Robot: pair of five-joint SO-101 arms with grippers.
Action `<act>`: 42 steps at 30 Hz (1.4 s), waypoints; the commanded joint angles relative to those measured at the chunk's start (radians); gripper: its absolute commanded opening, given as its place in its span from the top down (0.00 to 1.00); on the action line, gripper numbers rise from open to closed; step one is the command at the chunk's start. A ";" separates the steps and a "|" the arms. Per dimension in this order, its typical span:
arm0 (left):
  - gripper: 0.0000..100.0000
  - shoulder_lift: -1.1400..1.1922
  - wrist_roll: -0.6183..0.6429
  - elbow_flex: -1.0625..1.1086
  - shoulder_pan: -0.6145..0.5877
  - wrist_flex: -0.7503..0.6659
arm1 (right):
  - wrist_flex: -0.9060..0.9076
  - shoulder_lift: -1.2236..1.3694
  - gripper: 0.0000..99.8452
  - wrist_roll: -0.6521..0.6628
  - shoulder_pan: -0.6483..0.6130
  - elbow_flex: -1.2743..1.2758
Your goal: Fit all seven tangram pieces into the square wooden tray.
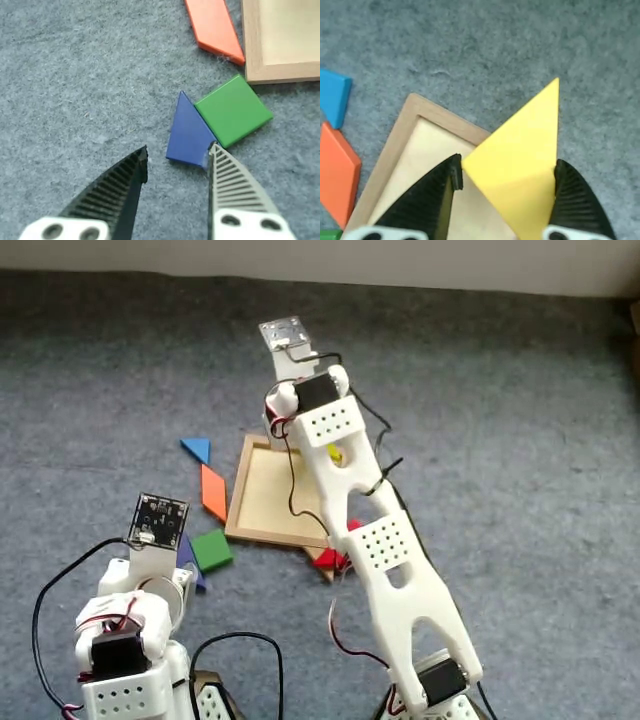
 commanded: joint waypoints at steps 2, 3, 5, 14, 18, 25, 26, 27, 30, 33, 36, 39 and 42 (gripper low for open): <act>0.79 -0.001 -0.006 -0.005 -0.013 0.000 | 0.024 -0.208 0.79 0.018 -0.028 0.120; 0.79 -0.001 -0.006 -0.005 -0.013 0.000 | 0.024 -0.260 0.79 0.018 -0.030 0.191; 0.79 -0.001 -0.006 -0.005 -0.013 0.000 | 0.021 -0.372 0.79 0.018 -0.030 0.351; 0.79 -0.001 -0.006 -0.005 -0.013 0.000 | -0.012 -0.565 0.79 0.012 -0.050 0.805; 0.79 -0.001 -0.006 -0.005 -0.013 0.000 | -0.085 -0.518 0.79 0.006 -0.047 0.822; 0.79 -0.001 -0.006 -0.005 -0.013 0.000 | -0.130 -0.452 0.79 -0.152 -0.047 0.819; 0.79 -0.001 -0.006 -0.005 -0.013 0.000 | -0.133 -0.446 0.79 -0.173 -0.047 0.819; 0.79 -0.001 -0.006 -0.005 -0.013 0.000 | -0.136 -0.437 0.79 -0.190 -0.047 0.819; 0.79 -0.001 -0.006 -0.005 -0.013 0.000 | -0.130 -0.412 0.77 -0.193 -0.050 0.819; 0.79 -0.001 -0.006 -0.005 -0.013 0.000 | -0.108 -0.406 0.69 -0.193 -0.051 0.819; 0.79 -0.001 -0.006 -0.005 -0.013 0.000 | -0.084 -0.406 0.65 -0.193 -0.051 0.816; 0.79 -0.001 -0.006 -0.005 -0.013 0.000 | -0.062 -0.406 0.65 -0.192 -0.059 0.771; 0.79 -0.001 -0.006 -0.005 -0.013 0.000 | -0.001 -0.406 0.65 -0.192 -0.079 0.691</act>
